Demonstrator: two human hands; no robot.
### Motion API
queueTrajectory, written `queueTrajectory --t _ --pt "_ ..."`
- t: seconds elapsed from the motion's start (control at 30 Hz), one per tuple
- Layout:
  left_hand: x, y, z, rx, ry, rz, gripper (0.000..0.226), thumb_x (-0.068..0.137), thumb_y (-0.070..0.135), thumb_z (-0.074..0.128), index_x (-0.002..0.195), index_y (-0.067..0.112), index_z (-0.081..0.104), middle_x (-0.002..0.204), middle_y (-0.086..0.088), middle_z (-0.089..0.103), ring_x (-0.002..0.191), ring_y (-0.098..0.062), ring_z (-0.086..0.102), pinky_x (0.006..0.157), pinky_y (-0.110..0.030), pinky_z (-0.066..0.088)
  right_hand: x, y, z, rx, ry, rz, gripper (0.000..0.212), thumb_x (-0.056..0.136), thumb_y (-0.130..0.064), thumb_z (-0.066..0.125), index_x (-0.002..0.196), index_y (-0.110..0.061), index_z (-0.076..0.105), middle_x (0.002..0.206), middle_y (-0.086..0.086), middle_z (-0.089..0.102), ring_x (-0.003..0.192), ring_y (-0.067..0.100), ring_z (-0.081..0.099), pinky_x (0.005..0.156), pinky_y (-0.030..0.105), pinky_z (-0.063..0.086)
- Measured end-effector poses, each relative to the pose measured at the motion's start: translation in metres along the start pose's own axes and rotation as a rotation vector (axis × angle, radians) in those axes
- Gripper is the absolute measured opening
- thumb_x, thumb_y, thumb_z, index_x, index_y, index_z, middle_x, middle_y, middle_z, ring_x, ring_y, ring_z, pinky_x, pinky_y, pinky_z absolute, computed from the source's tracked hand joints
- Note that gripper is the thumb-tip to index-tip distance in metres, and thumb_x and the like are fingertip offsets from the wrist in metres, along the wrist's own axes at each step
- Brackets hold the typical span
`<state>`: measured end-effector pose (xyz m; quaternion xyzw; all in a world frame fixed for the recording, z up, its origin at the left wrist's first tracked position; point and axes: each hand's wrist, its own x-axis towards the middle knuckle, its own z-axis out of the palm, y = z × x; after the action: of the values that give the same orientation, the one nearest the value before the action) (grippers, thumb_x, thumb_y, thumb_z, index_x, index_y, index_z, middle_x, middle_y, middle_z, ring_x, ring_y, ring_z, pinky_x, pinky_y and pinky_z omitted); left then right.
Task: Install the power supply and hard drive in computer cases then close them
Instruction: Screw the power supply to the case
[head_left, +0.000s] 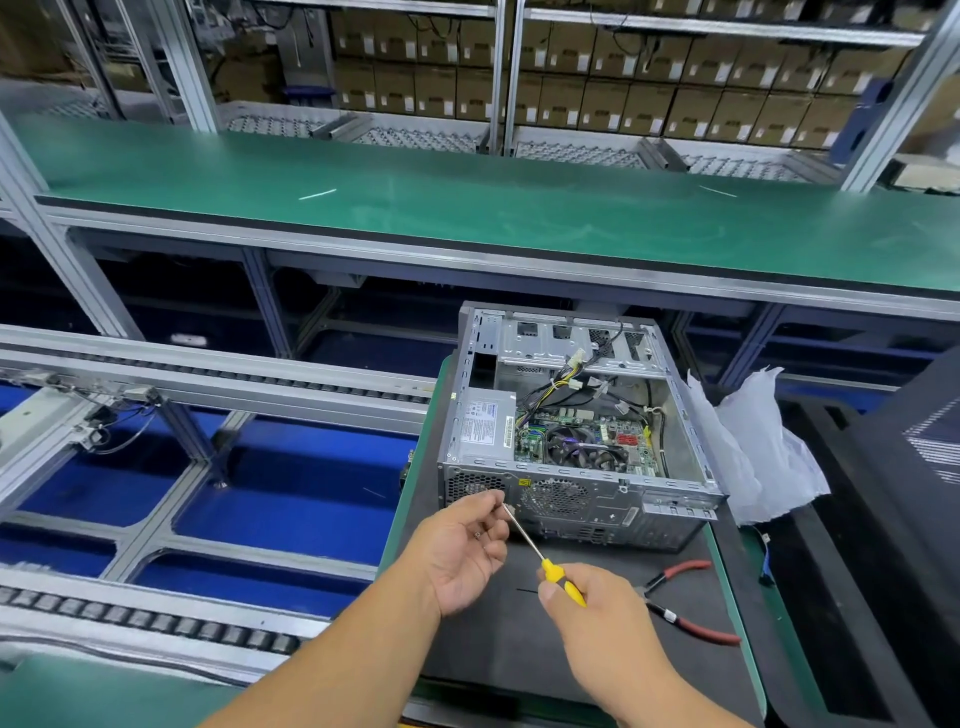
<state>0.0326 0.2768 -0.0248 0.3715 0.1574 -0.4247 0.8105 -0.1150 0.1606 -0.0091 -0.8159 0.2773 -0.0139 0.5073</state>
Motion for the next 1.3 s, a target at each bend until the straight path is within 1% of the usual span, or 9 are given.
queueTrajectory --t 0.1,0.23,0.37,0.47,0.57,0.67,0.77,1.07,1.3 --pt "0.001 0.000 0.001 0.035 -0.020 0.009 0.015 0.078 0.008 0.073 0.090 0.004 0.067 0.076 -0.011 0.061 0.059 -0.013 0.051 0.044 -0.019 0.036 0.002 -0.001 0.000 0.001 -0.018 0.017 0.023 0.099 -0.027 0.060 0.091 -0.006 0.067 0.055 -0.007 0.041 0.049 0.012 0.036 0.048 0.025 0.030" --pt "0.005 0.002 0.000 0.104 -0.027 0.026 0.021 0.076 0.010 0.078 0.092 0.003 0.066 0.077 -0.011 0.061 0.058 -0.012 0.053 0.044 -0.019 0.039 0.003 -0.004 0.001 -0.022 -0.017 0.015 0.021 0.098 -0.028 0.060 0.091 -0.009 0.067 0.053 -0.008 0.043 0.046 0.010 0.037 0.045 0.021 0.030" --pt "0.010 0.005 0.002 0.187 -0.004 0.042 0.014 0.085 0.008 0.075 0.096 0.002 0.068 0.079 -0.012 0.066 0.057 -0.012 0.055 0.045 -0.019 0.040 0.007 -0.005 0.000 -0.021 -0.023 0.016 0.022 0.099 -0.028 0.060 0.091 -0.008 0.066 0.056 -0.007 0.042 0.050 0.011 0.035 0.046 0.023 0.030" --pt "0.015 0.007 0.006 0.231 0.024 0.041 0.010 0.092 0.006 0.071 0.100 -0.001 0.071 0.082 -0.013 0.070 0.057 -0.011 0.056 0.045 -0.019 0.039 0.012 -0.003 0.004 -0.040 -0.013 0.040 0.032 0.099 -0.030 0.057 0.078 -0.007 0.054 0.056 -0.006 0.043 0.052 0.013 0.034 0.049 0.028 0.028" --pt "0.020 0.007 0.014 0.276 0.041 0.034 0.013 0.098 0.005 0.064 0.106 0.000 0.072 0.081 -0.009 0.071 0.057 -0.009 0.053 0.047 -0.018 0.036 0.019 -0.005 0.012 -0.013 -0.010 0.132 0.039 0.101 -0.037 0.053 0.068 -0.016 0.052 0.049 -0.005 0.054 0.045 0.012 0.042 0.042 0.022 0.032" --pt "0.026 0.007 0.020 0.314 0.082 0.025 0.015 0.100 0.004 0.060 0.109 0.000 0.071 0.078 -0.006 0.068 0.057 -0.007 0.050 0.049 -0.017 0.032 0.026 -0.008 0.020 0.096 -0.032 0.222 0.035 0.101 -0.038 0.051 0.075 -0.016 0.057 0.054 -0.002 0.062 0.048 0.015 0.045 0.045 0.021 0.034" --pt "0.030 0.008 0.019 0.323 0.095 0.021 0.013 0.100 0.003 0.060 0.106 0.001 0.071 0.077 -0.006 0.068 0.056 -0.007 0.049 0.049 -0.017 0.032 0.030 -0.007 0.025 0.185 -0.040 0.284 0.032 0.100 -0.039 0.054 0.083 -0.013 0.065 0.059 -0.001 0.065 0.052 0.018 0.047 0.052 0.027 0.038" --pt "0.037 0.011 0.013 0.359 0.086 0.047 0.010 0.097 0.003 0.064 0.098 0.002 0.073 0.073 -0.006 0.070 0.052 -0.007 0.051 0.044 -0.017 0.035 0.028 -0.016 0.032 0.371 -0.088 0.370 0.021 0.104 -0.033 0.055 0.105 -0.017 0.069 0.060 0.003 0.064 0.049 0.015 0.046 0.043 0.023 0.034" --pt "0.036 0.012 0.015 0.464 0.119 0.074 0.010 0.098 0.006 0.063 0.096 0.003 0.073 0.069 -0.003 0.068 0.051 -0.007 0.045 0.041 -0.017 0.030 0.022 -0.032 0.036 0.584 -0.166 0.509 0.031 0.109 -0.038 0.047 0.117 -0.015 0.066 0.065 0.008 0.064 0.047 0.015 0.045 0.043 0.022 0.030"
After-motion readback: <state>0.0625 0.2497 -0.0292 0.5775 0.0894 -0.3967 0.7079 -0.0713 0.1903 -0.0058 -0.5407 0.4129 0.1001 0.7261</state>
